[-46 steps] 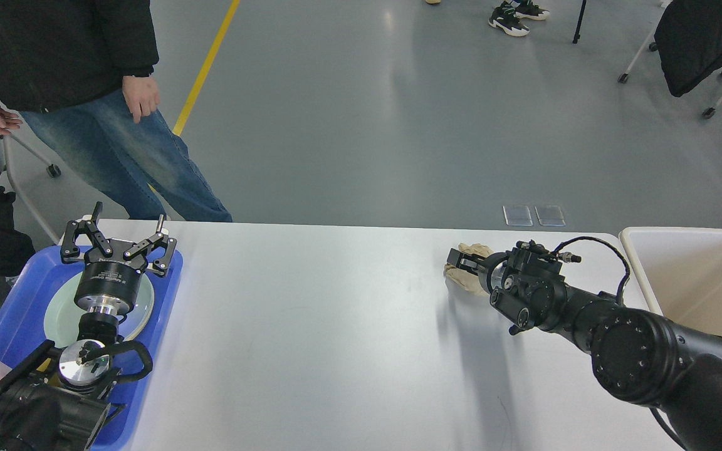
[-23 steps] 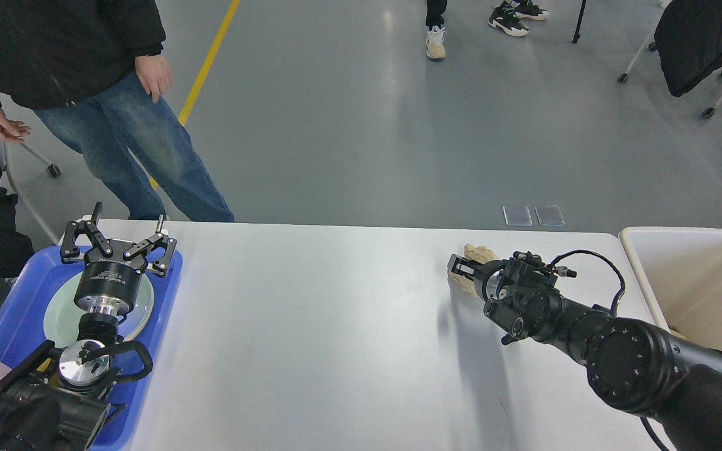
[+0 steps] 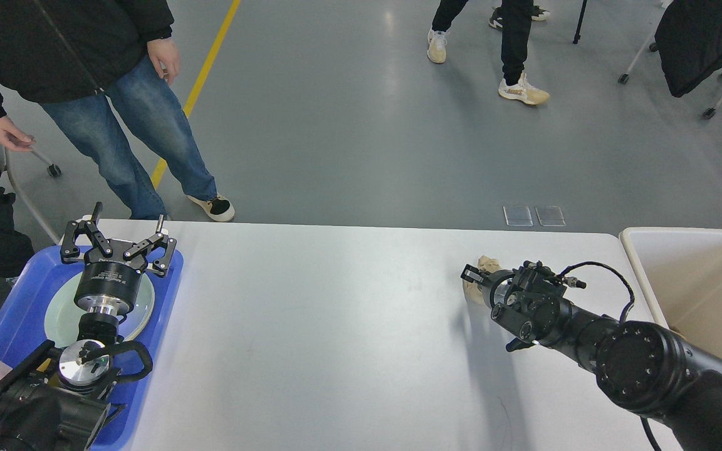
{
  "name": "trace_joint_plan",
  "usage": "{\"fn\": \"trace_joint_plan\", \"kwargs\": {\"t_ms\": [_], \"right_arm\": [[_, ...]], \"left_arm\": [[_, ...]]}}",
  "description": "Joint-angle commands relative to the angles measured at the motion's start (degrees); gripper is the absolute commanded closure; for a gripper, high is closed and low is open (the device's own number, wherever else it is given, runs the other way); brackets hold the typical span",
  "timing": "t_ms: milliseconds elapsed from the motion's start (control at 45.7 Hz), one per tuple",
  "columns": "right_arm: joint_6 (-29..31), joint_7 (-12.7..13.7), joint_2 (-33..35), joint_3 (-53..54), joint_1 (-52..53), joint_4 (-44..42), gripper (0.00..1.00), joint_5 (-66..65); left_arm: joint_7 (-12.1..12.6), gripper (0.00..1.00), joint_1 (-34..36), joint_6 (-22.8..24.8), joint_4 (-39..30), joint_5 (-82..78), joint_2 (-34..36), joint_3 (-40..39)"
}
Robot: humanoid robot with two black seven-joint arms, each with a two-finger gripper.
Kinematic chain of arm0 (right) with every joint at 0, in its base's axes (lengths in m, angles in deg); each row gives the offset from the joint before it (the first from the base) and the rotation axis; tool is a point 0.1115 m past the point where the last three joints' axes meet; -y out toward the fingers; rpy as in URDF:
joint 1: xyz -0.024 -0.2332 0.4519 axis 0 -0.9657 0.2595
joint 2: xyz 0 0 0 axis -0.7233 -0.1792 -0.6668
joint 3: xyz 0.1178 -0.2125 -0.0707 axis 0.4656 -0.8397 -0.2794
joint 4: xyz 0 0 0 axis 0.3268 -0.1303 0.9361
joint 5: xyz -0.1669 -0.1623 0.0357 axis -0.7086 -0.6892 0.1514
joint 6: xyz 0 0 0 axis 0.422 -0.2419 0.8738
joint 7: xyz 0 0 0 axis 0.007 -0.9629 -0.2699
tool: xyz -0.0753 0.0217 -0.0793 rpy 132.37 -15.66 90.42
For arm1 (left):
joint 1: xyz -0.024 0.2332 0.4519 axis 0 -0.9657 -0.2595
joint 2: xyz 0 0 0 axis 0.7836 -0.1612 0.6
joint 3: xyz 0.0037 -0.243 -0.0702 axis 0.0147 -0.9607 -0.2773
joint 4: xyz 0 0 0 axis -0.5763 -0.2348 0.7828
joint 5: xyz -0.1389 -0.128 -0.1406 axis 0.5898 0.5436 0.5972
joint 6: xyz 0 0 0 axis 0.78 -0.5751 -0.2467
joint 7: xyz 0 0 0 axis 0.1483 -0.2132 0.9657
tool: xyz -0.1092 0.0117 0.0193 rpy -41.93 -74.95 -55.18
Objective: Tidy desktop
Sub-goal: 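Lift the beige cloth and carry it to the bin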
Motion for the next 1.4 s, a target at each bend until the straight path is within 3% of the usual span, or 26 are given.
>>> {"fn": "trace_joint_plan", "kwargs": {"t_ms": [0,109,219,437,590,809,896,1006,1071,1377], "right_arm": [[0.9,0.53,2.45,-0.1,0.84,3.01,1.0,0.24],[1.34,0.88,6.58,-0.02,5.48,10.2,1.0,0.33],[4.85,2.99,11.94,-0.63,12.86,22.33,1.0,0.24],[20.31,5.19,20.73,-5.19,32.63,42.55,1.0,0.41],[31.74,4.84,23.81,-13.37,49.68,56.25,1.0,0.5],[36.23,4.23,30.14,-21.45,71.04,73.66,1.0,0.5],[36.68,2.12,30.41,-26.19,78.25,78.24,1.0,0.59],[36.76,-4.9,28.57,-33.05,85.64,81.67,1.0,0.68],[36.85,-7.55,26.81,-35.95,87.67,82.29,1.0,0.68],[33.17,-7.82,26.45,-39.82,82.33,80.1,1.0,0.77]], "left_arm": [[0.08,0.04,0.01,-0.02,-0.01,0.02,-0.01,-0.03],[0.08,0.04,0.01,0.06,-0.01,0.02,-0.01,-0.03],[-0.01,0.04,0.01,-0.02,-0.01,0.02,-0.01,-0.03],[-0.01,0.04,0.01,0.06,-0.01,0.02,-0.01,-0.03],[-0.01,0.04,-0.07,0.06,-0.01,0.02,-0.01,0.06],[-0.01,0.04,0.01,-0.02,0.08,0.02,0.08,0.06],[-0.01,0.04,0.01,-0.02,0.08,-0.07,0.08,0.06],[-0.01,0.04,0.01,-0.02,-0.01,0.02,0.08,-0.03],[-0.01,0.04,0.01,-0.02,0.08,-0.07,0.08,0.06],[-0.01,0.04,-0.07,-0.02,-0.01,0.02,-0.01,0.06]]}}
